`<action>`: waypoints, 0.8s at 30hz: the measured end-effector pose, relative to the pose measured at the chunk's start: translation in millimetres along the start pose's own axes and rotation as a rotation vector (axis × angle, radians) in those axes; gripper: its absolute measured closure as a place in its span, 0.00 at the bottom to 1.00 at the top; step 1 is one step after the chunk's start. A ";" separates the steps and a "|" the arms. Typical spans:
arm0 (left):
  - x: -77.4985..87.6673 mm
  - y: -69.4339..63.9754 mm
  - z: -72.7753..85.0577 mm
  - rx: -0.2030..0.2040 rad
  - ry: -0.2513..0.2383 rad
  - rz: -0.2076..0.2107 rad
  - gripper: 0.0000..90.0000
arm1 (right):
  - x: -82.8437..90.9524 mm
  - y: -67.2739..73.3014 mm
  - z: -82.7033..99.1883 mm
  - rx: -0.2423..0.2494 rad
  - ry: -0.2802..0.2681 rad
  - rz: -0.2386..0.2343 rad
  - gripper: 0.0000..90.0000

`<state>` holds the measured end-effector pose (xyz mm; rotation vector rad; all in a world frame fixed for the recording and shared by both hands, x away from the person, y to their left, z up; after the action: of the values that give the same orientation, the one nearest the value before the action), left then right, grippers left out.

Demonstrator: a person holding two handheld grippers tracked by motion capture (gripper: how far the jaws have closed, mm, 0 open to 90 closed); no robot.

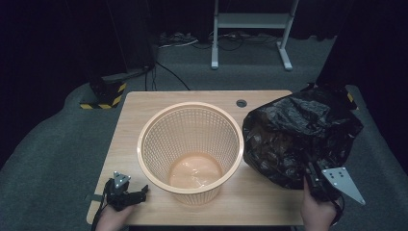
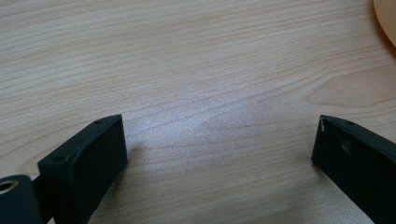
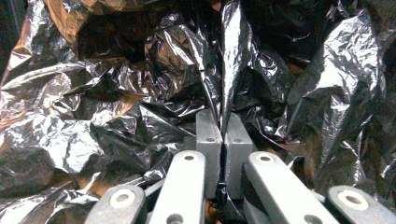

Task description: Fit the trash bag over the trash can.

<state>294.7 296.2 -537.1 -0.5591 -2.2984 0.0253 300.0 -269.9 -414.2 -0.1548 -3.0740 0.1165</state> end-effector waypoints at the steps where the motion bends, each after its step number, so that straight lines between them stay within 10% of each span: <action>1: 0.0 -0.1 0.0 0.000 0.000 0.001 0.04 | 2.7 -1.1 -5.2 -0.007 -0.016 0.000 0.97; 24: -0.1 -0.5 0.0 0.000 -0.002 0.002 0.04 | 76.4 -1.7 -89.0 -0.114 -0.303 -0.099 0.96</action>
<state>294.5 295.7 -537.1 -0.5619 -2.2996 0.0263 229.8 -257.3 -321.1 0.0119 -3.3840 -0.0447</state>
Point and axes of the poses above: each handheld gripper's, and its own axes: x roughly backward along the jaws, z roughly out of its underside, y roughly to its left, the point moved 1 cm from there along -x, roughly forward along the jaws, and after that the axes turned 15 degrees about z, right-handed, at the moved point
